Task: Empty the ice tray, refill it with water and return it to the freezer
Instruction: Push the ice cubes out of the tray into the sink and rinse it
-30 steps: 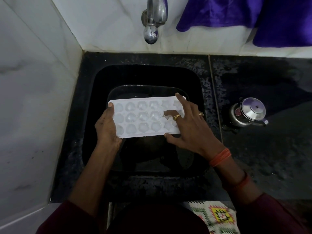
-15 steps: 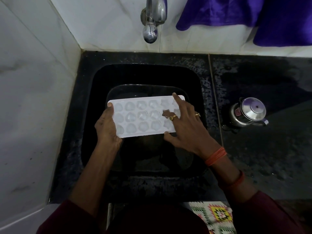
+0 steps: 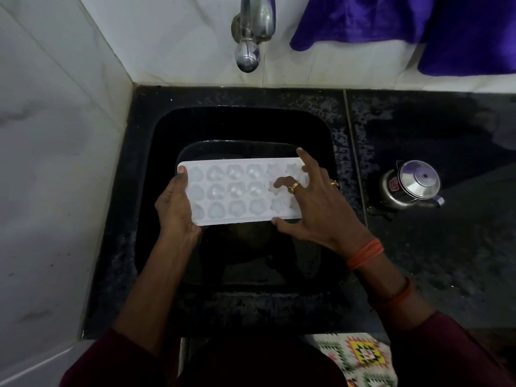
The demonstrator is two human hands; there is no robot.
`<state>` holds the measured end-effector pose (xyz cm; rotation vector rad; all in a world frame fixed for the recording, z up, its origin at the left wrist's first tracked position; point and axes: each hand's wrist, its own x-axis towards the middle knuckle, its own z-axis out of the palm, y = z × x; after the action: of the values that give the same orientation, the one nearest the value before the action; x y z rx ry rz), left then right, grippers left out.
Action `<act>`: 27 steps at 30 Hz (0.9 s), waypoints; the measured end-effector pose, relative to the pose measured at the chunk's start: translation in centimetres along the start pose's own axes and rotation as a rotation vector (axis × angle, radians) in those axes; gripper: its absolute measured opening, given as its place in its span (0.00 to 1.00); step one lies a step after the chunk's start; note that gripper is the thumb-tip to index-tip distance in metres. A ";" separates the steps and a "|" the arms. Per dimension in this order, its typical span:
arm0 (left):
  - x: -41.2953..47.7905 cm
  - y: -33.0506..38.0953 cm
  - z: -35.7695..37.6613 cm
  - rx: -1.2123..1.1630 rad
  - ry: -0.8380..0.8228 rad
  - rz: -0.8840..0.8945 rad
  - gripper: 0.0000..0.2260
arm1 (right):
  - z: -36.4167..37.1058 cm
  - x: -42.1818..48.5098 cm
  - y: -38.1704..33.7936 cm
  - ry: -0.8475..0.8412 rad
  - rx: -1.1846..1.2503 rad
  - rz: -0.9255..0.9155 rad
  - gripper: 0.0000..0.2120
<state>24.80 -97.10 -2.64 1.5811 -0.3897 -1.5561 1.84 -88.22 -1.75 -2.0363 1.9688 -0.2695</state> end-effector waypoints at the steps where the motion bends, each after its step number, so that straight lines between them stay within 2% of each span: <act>1: 0.0 0.0 0.0 0.000 -0.002 -0.004 0.17 | -0.1 0.0 0.1 -0.015 -0.025 -0.004 0.36; 6: -0.1 -0.3 0.3 0.017 -0.002 -0.005 0.15 | -0.8 0.2 0.1 -0.070 -0.091 -0.018 0.36; 21: 0.0 -0.2 0.2 0.008 0.005 -0.004 0.15 | -0.3 -0.4 0.0 0.048 -0.015 -0.005 0.34; 27: -0.2 -0.2 0.3 -0.005 -0.003 -0.023 0.17 | -0.3 -0.2 -0.3 0.030 -0.180 -0.028 0.34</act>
<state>24.44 -96.90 -2.64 1.5845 -0.3707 -1.5762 2.03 -88.05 -1.30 -2.1829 2.0502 -0.1336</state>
